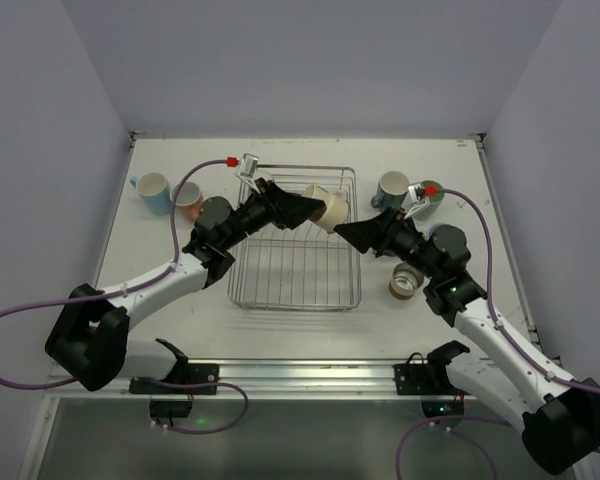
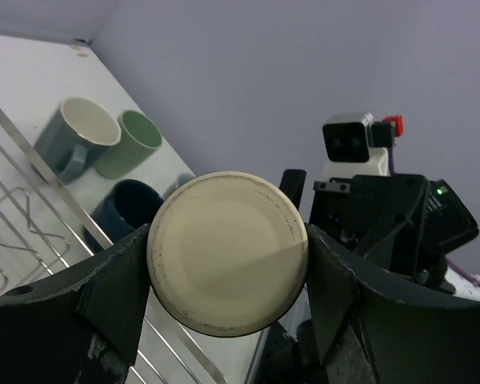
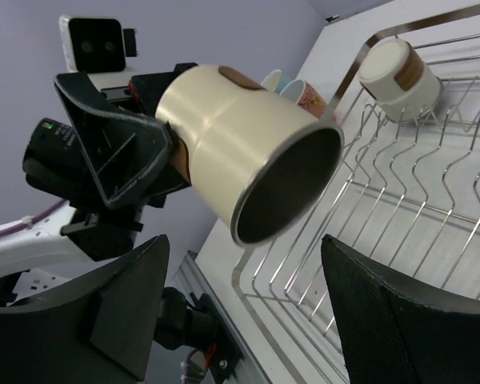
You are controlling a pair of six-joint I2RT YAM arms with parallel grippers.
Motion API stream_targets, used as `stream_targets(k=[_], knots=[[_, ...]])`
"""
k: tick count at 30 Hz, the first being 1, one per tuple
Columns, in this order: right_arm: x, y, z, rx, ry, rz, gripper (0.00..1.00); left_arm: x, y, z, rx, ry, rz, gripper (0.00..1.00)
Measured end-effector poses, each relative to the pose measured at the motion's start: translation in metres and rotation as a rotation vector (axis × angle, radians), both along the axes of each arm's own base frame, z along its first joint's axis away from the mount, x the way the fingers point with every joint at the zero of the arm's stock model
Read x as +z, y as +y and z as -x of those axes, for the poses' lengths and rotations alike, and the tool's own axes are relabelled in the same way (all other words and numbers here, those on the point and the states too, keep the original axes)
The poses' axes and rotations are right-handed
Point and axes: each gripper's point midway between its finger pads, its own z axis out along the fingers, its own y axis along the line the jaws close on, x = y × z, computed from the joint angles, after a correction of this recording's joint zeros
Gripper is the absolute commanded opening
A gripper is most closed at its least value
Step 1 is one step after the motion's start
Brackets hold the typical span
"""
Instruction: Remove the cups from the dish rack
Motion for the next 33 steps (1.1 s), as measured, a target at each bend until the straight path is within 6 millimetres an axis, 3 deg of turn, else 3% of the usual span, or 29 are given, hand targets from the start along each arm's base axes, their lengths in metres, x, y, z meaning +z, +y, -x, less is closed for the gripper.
stream_targets(k=[3, 7, 9, 10, 12, 13, 15, 16, 19, 22, 24, 28, 33], knots=[[0.007, 0.003, 0.002, 0.021, -0.016, -0.032, 0.71, 0.002, -0.009, 0.018, -0.069, 0.014, 0.041, 0.14], [0.018, 0.008, 0.007, 0.062, -0.046, -0.072, 0.55, 0.012, -0.018, 0.036, -0.13, -0.004, 0.088, 0.16], [0.026, 0.01, 0.01, 0.076, -0.068, -0.095, 0.39, 0.015, -0.019, 0.038, -0.136, -0.006, 0.102, 0.29], [0.03, 0.01, 0.012, 0.086, -0.08, -0.112, 0.33, 0.015, -0.019, 0.038, -0.134, -0.008, 0.105, 0.44], [0.037, 0.012, 0.015, 0.102, -0.101, -0.134, 0.15, 0.014, -0.019, 0.04, -0.137, -0.009, 0.108, 0.61], [0.038, 0.012, 0.017, 0.106, -0.106, -0.143, 0.1, 0.013, -0.019, 0.04, -0.139, -0.007, 0.107, 0.79], [0.044, 0.012, 0.021, 0.122, -0.12, -0.164, 0.0, 0.011, -0.02, 0.042, -0.147, -0.003, 0.098, 0.96], [0.045, 0.013, 0.023, 0.126, -0.128, -0.161, 0.0, 0.008, -0.022, 0.045, -0.155, 0.0, 0.085, 0.98], [0.039, 0.011, 0.023, 0.11, -0.095, -0.12, 0.0, 0.003, -0.018, 0.053, -0.155, -0.005, 0.047, 1.0], [0.034, 0.004, 0.015, 0.047, -0.035, -0.013, 0.0, -0.005, -0.002, 0.063, -0.111, -0.013, -0.021, 1.0], [0.025, -0.008, 0.004, -0.037, 0.021, 0.084, 0.0, 0.005, 0.015, 0.072, -0.061, -0.058, -0.053, 1.0], [-0.016, -0.039, 0.005, -0.158, 0.185, 0.306, 0.0, 0.032, 0.056, 0.089, 0.068, -0.166, -0.115, 1.0], [-0.066, -0.09, 0.026, -0.307, 0.407, 0.57, 0.0, 0.031, 0.099, 0.095, 0.217, -0.201, -0.284, 1.0]])
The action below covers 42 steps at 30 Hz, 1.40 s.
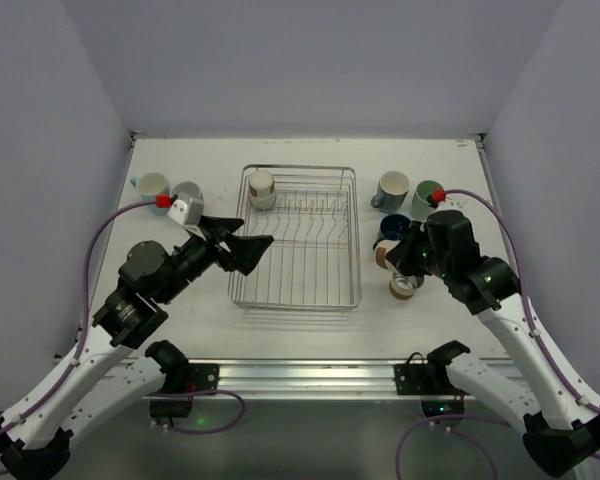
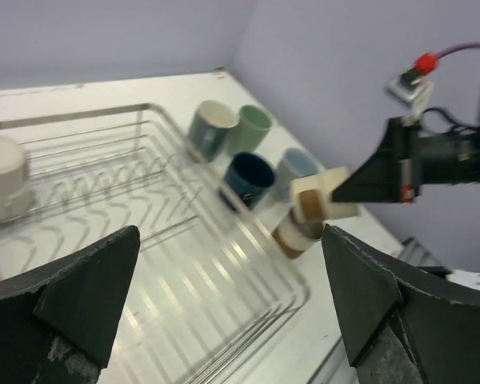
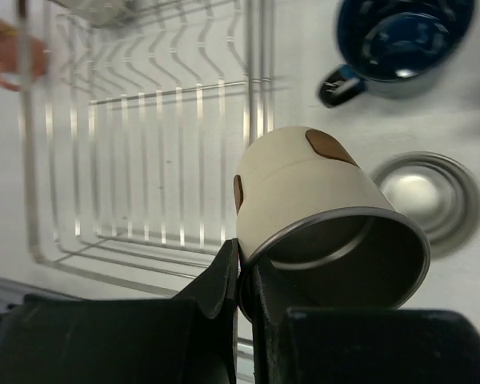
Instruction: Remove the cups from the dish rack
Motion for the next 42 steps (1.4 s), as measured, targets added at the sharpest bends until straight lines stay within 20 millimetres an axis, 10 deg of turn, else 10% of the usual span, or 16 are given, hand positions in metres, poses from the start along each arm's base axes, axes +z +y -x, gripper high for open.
stream_targets(k=[11, 34, 42], knots=[[-0.022, -0.054, 0.01, -0.113, 0.252, 0.37, 0.0, -0.074, 0.052, -0.006, 0.204, 0.108, -0.327, 1.0], [-0.077, -0.049, -0.005, -0.034, 0.448, 0.518, 0.01, -0.077, 0.064, -0.005, 0.244, 0.095, -0.356, 1.0], [-0.088, -0.048, -0.007, -0.009, 0.478, 0.543, 0.41, -0.088, 0.068, -0.011, 0.281, 0.136, -0.388, 1.0]])
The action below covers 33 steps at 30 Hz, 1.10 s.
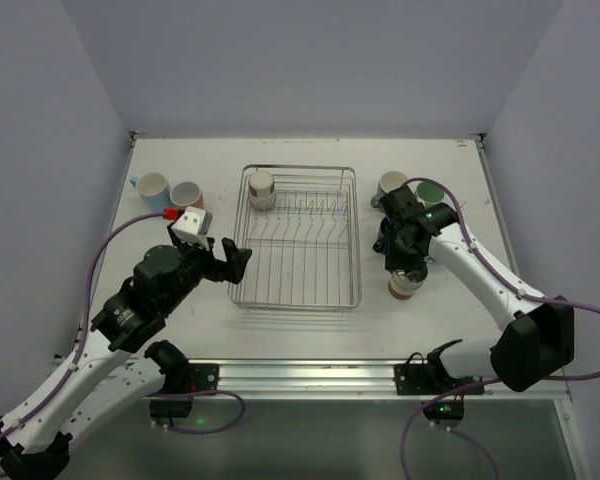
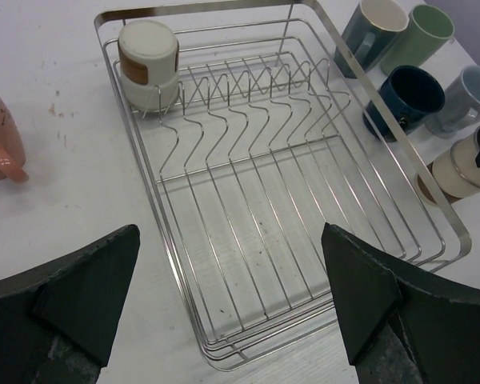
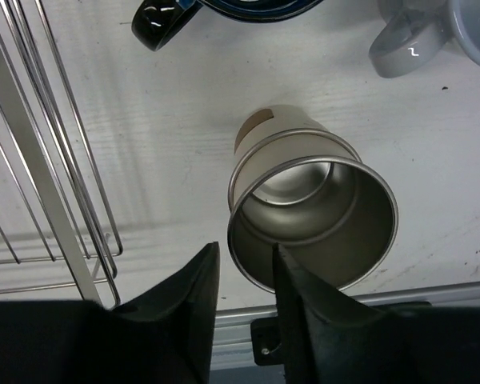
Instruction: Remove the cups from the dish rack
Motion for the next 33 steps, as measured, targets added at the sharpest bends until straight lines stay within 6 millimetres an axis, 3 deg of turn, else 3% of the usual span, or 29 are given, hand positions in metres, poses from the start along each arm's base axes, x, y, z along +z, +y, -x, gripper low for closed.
stream_targets(k=[1, 5, 9, 14, 16, 19, 22, 26, 29, 33], knots=[[0.0, 0.0, 0.0, 0.0, 0.0, 0.001, 0.51, -0.002, 0.001, -0.001, 0.007, 0.007, -0.002, 1.0], [0.008, 0.001, -0.004, 0.008, -0.025, -0.003, 0.64, -0.009, -0.003, -0.006, 0.032, 0.049, 0.009, 1.0], [0.035, 0.005, -0.011, 0.017, -0.127, -0.057, 0.68, -0.014, -0.013, -0.023, 0.055, 0.084, 0.004, 1.0], [0.099, 0.019, -0.012, 0.062, -0.422, -0.253, 0.68, -0.019, -0.033, -0.071, 0.138, 0.113, -0.047, 1.0], [0.124, 0.028, -0.004, 0.106, -0.56, -0.376, 0.68, -0.027, -0.04, -0.095, 0.171, 0.134, -0.075, 1.0], [0.136, 0.036, 0.007, 0.151, -0.641, -0.468, 0.67, -0.041, -0.042, -0.136, 0.222, 0.161, -0.106, 1.0], [0.131, 0.047, 0.007, 0.193, -0.664, -0.529, 0.66, -0.062, -0.037, -0.173, 0.27, 0.198, -0.133, 0.97], [0.102, 0.06, 0.007, 0.228, -0.602, -0.556, 0.65, -0.075, -0.035, -0.208, 0.304, 0.207, -0.165, 0.95], [0.088, 0.067, 0.007, 0.252, -0.571, -0.578, 0.65, -0.077, -0.042, -0.225, 0.299, 0.186, -0.177, 0.93], [0.09, 0.075, 0.007, 0.284, -0.578, -0.618, 0.64, -0.08, -0.049, -0.243, 0.292, 0.163, -0.198, 0.92]])
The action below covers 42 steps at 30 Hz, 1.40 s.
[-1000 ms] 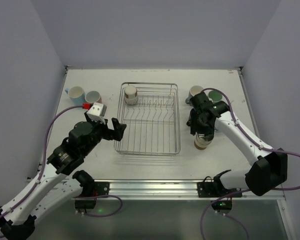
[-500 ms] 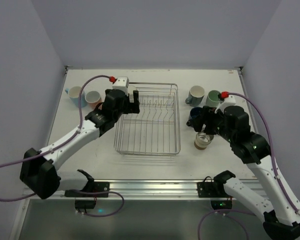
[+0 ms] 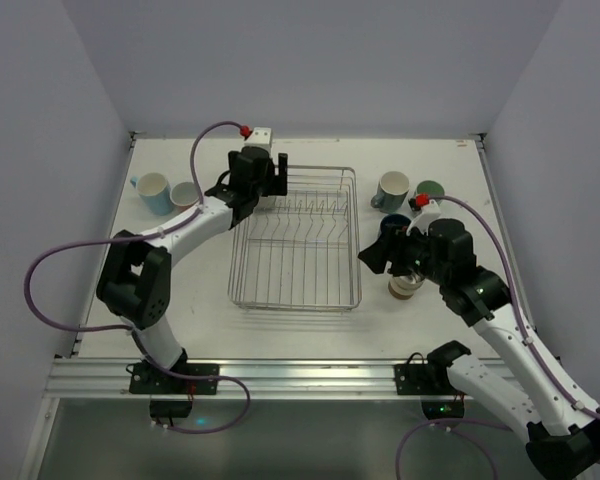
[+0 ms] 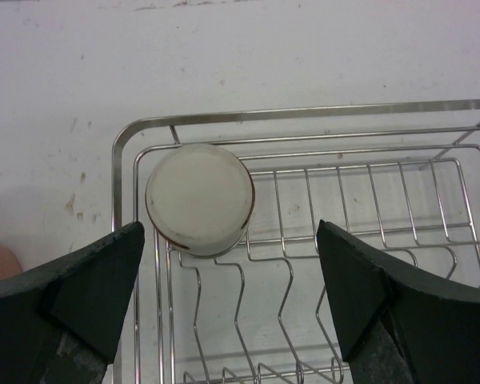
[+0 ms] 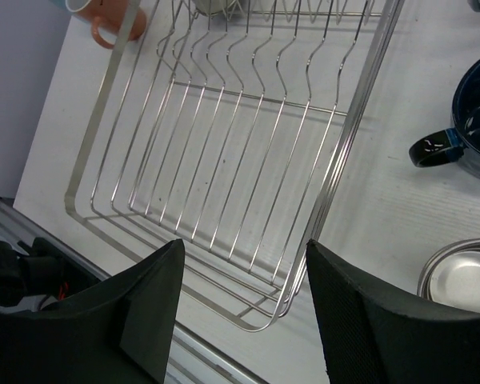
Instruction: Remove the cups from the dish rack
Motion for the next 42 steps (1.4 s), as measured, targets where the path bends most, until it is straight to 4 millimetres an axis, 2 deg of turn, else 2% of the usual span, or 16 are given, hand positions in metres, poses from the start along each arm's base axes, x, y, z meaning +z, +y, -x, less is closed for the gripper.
stream_targets(k=[11, 17, 23, 26, 27, 30, 33, 35, 37, 39, 42], knots=[[0.007, 0.007, -0.003, 0.029, -0.038, -0.03, 0.64, -0.033, 0.002, -0.034, 0.026, 0.025, -0.084, 0.89], [0.003, 0.007, -0.003, 0.03, -0.033, -0.028, 0.64, -0.037, 0.006, -0.04, 0.055, 0.02, -0.099, 0.91], [-0.001, 0.009, -0.005, 0.032, -0.022, -0.025, 0.63, -0.055, 0.008, -0.041, 0.066, 0.045, -0.122, 0.91], [-0.003, 0.01, -0.006, 0.033, -0.015, -0.022, 0.63, -0.061, 0.007, -0.042, 0.064, 0.053, -0.127, 0.74], [-0.003, 0.01, -0.006, 0.033, -0.013, -0.021, 0.63, -0.061, 0.007, -0.042, 0.061, 0.053, -0.127, 0.59], [-0.004, 0.01, -0.008, 0.033, -0.01, -0.021, 0.63, -0.061, 0.004, -0.043, 0.045, 0.044, -0.118, 0.38], [-0.004, 0.013, -0.008, 0.041, -0.01, -0.033, 0.66, -0.059, -0.001, -0.039, 0.014, 0.036, -0.093, 0.29], [-0.002, 0.016, -0.01, 0.046, -0.022, -0.052, 0.68, -0.049, -0.004, -0.034, -0.006, 0.024, -0.064, 0.27], [-0.002, 0.021, -0.013, 0.049, -0.034, -0.08, 0.72, -0.028, -0.008, -0.028, -0.028, -0.008, -0.016, 0.25], [-0.003, 0.028, -0.015, 0.062, -0.032, -0.118, 0.77, 0.002, -0.012, -0.023, -0.05, -0.064, 0.04, 0.22], [0.002, 0.04, -0.02, 0.078, -0.038, -0.2, 0.86, 0.062, -0.015, -0.005, -0.086, -0.173, 0.151, 0.18]])
